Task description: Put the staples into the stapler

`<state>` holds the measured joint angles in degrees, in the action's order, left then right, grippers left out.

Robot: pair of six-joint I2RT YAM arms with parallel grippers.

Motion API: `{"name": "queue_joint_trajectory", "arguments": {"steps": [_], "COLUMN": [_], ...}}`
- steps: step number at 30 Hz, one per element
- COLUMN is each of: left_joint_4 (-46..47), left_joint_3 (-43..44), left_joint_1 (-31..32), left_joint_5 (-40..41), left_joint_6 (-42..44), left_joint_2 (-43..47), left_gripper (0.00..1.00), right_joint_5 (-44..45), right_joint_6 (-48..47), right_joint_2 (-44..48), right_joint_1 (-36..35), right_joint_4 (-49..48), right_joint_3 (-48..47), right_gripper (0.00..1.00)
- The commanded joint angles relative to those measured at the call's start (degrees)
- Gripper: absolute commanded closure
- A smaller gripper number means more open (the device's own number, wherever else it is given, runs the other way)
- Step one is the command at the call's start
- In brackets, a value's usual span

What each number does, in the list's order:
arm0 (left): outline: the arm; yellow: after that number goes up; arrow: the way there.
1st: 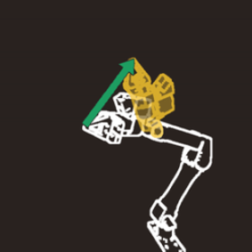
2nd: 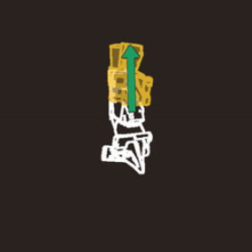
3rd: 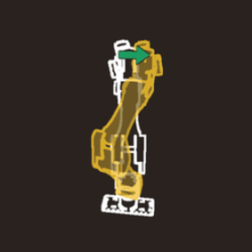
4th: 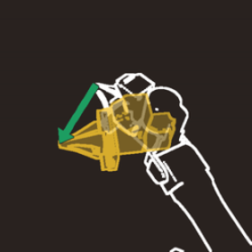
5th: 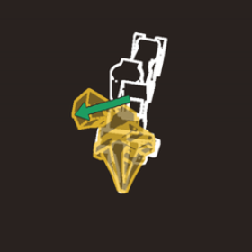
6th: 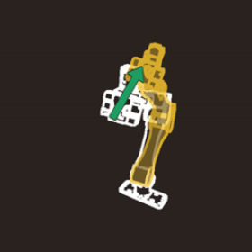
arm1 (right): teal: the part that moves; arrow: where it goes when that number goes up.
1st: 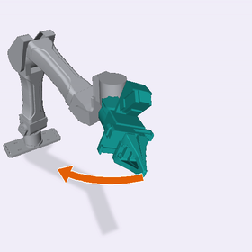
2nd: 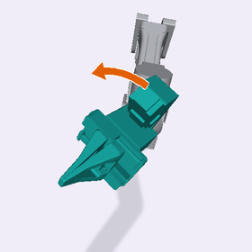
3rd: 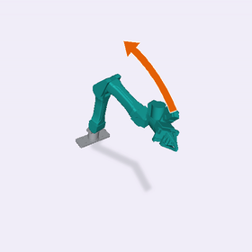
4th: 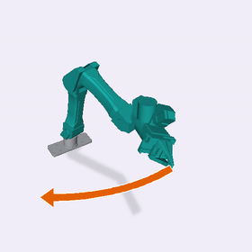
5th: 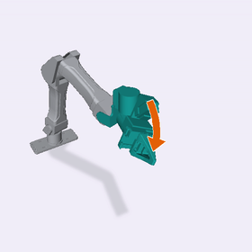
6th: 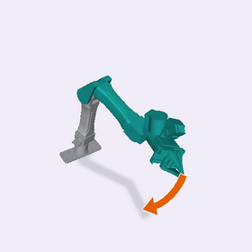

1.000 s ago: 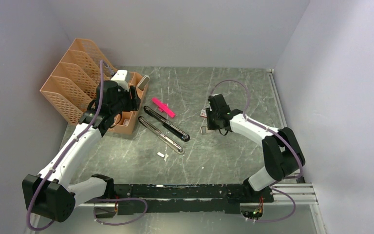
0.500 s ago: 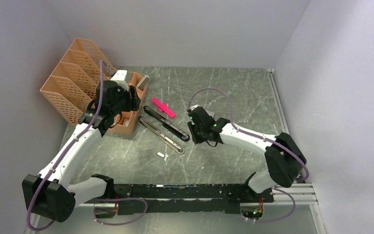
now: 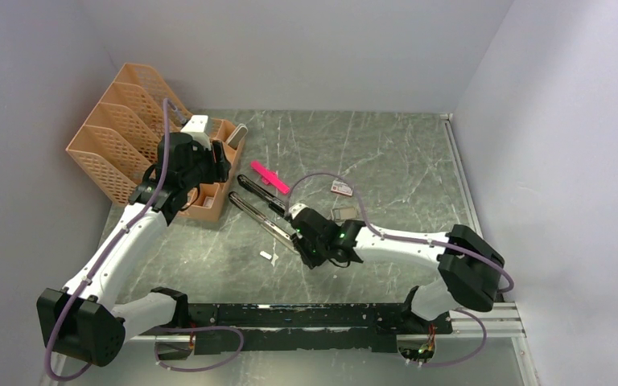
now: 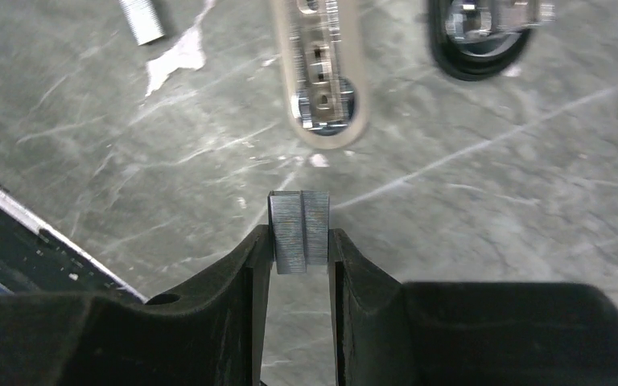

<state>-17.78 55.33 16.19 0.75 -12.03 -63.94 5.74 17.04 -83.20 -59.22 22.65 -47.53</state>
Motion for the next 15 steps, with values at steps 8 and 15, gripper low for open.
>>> {"name": "queue_joint_trajectory", "arguments": {"steps": [8,15], "left_joint_4": [1.8,1.9], "left_joint_3": [-0.6,-0.7], "left_joint_1": [-0.7,-0.7], "left_joint_5": [-1.7,-1.6], "left_joint_6": [0.0,0.0], "left_joint_2": [1.0,1.3], "left_gripper": [0.40,0.40], "right_joint_5": [-2.6,-1.7], "right_joint_6": [-6.0,-7.6], "right_joint_2": [-7.8,-11.1], "right_joint_1": [-7.5,-8.1], "right_joint_4": [-5.2,-7.1], "right_joint_3": [-2.1,-4.6], "right_gripper": [0.67,0.66]}}
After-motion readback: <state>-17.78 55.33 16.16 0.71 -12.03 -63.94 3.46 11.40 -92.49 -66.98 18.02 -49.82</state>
